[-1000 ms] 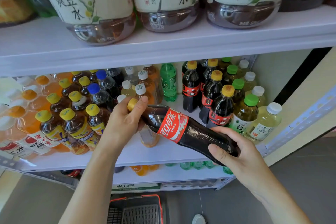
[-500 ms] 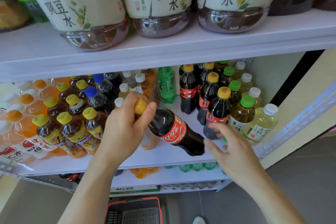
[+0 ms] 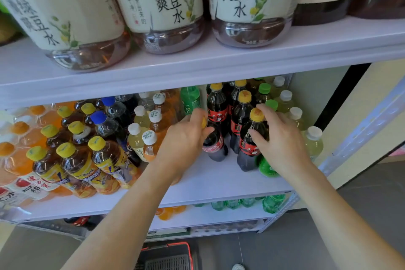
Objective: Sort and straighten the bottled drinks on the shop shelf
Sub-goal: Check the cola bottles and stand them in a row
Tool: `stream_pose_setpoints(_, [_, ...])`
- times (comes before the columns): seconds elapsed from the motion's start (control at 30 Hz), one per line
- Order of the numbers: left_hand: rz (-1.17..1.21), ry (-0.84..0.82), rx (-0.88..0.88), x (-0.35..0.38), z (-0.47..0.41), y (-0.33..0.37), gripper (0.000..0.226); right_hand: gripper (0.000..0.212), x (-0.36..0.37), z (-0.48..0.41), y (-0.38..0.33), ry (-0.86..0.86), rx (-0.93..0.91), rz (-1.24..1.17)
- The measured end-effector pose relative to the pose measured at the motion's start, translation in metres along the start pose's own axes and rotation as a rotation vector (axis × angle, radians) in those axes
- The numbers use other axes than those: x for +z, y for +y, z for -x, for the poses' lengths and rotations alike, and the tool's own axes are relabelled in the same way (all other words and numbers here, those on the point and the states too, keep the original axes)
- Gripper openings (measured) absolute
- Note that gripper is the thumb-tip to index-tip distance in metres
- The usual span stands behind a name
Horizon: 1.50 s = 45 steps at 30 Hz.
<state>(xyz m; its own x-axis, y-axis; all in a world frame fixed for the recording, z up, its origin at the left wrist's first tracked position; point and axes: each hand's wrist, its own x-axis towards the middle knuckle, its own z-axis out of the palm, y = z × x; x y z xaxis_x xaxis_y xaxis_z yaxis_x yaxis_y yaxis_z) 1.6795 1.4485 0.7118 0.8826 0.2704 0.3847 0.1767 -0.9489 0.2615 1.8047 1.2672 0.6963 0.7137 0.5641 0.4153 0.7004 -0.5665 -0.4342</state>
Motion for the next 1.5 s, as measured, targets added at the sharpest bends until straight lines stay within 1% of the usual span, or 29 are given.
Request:
stream_pose_setpoints(0.13, [-0.027,-0.057,0.02,0.022,-0.026,0.001,0.033,0.059,0.004,-0.003,0.003,0.023,-0.025,0.032])
stream_pose_setpoints(0.23, [0.034,-0.042,0.01,0.034,-0.045,0.0,0.035,0.059,0.008,-0.002,0.004,0.047,-0.036,0.031])
stream_pose_setpoints(0.33, [0.158,0.009,-0.108,0.042,-0.061,0.003,0.041,0.06,0.012,0.001,0.003,0.069,-0.026,0.007])
stream_pose_setpoints(0.47, [0.265,0.021,-0.221,0.052,-0.064,0.001,0.049,0.063,0.015,0.01,0.0,0.09,-0.031,-0.086])
stream_pose_setpoints(0.53, [0.315,-0.012,-0.269,0.052,-0.063,-0.003,0.055,0.06,0.016,0.016,0.0,0.108,-0.046,-0.1])
stream_pose_setpoints(0.6, [0.384,-0.021,-0.335,0.05,-0.061,-0.009,0.051,0.055,0.017,0.024,0.0,0.142,-0.046,-0.129])
stream_pose_setpoints(0.67, [0.449,0.047,-0.414,0.043,-0.061,-0.016,0.039,0.05,0.016,0.033,-0.001,0.206,-0.028,-0.196])
stream_pose_setpoints(0.7, [0.447,0.105,-0.45,0.04,-0.061,-0.021,0.035,0.046,0.015,0.039,-0.002,0.234,-0.021,-0.241])
stream_pose_setpoints(0.73, [0.398,0.157,-0.468,0.039,-0.063,-0.025,0.037,0.042,0.014,0.044,-0.002,0.241,-0.019,-0.289])
stream_pose_setpoints(0.77, [0.316,0.182,-0.473,0.038,-0.067,-0.03,0.043,0.037,0.014,0.05,-0.003,0.225,-0.021,-0.332])
stream_pose_setpoints(0.8, [0.232,0.169,-0.478,0.038,-0.071,-0.033,0.052,0.032,0.014,0.055,-0.004,0.193,-0.024,-0.369])
stream_pose_setpoints(0.87, [0.104,0.067,-0.498,0.039,-0.082,-0.035,0.069,0.026,0.015,0.065,-0.006,0.14,-0.021,-0.421])
stream_pose_setpoints(0.93, [0.004,-0.035,-0.5,0.038,-0.095,-0.039,0.074,0.028,0.014,0.074,-0.008,0.105,0.001,-0.456])
stream_pose_setpoints(0.97, [-0.043,-0.07,-0.482,0.037,-0.102,-0.041,0.071,0.031,0.014,0.078,-0.008,0.089,0.014,-0.47])
stream_pose_setpoints(1.03, [-0.124,-0.114,-0.438,0.033,-0.113,-0.047,0.055,0.036,0.012,0.085,-0.008,0.063,0.038,-0.494])
stream_pose_setpoints(1.13, [-0.167,-0.112,-0.392,0.026,-0.126,-0.055,0.033,0.04,0.014,0.091,-0.008,0.043,0.109,-0.533])
stream_pose_setpoints(1.2, [-0.202,-0.109,-0.352,0.023,-0.126,-0.056,0.028,0.039,0.017,0.093,-0.01,0.034,0.143,-0.555])
stream_pose_setpoints(1.3, [-0.285,-0.211,-0.282,0.019,-0.108,-0.054,0.024,0.037,0.024,0.097,-0.014,-0.01,0.193,-0.598])
stream_pose_setpoints(1.37, [-0.307,-0.25,-0.227,0.015,-0.089,-0.05,0.024,0.034,0.028,0.098,-0.015,-0.109,0.291,-0.669])
stream_pose_setpoints(1.4, [-0.306,-0.226,-0.192,0.012,-0.079,-0.048,0.024,0.031,0.03,0.097,-0.016,-0.198,0.381,-0.755])
stream_pose_setpoints(1.47, [-0.264,-0.111,-0.151,0.0,-0.059,-0.041,0.022,0.028,0.033,0.099,-0.016,-0.404,0.588,-0.966])
stream_pose_setpoints(1.5, [-0.235,-0.047,-0.147,-0.008,-0.05,-0.036,0.021,0.027,0.034,0.1,-0.017,-0.489,0.645,-1.002])
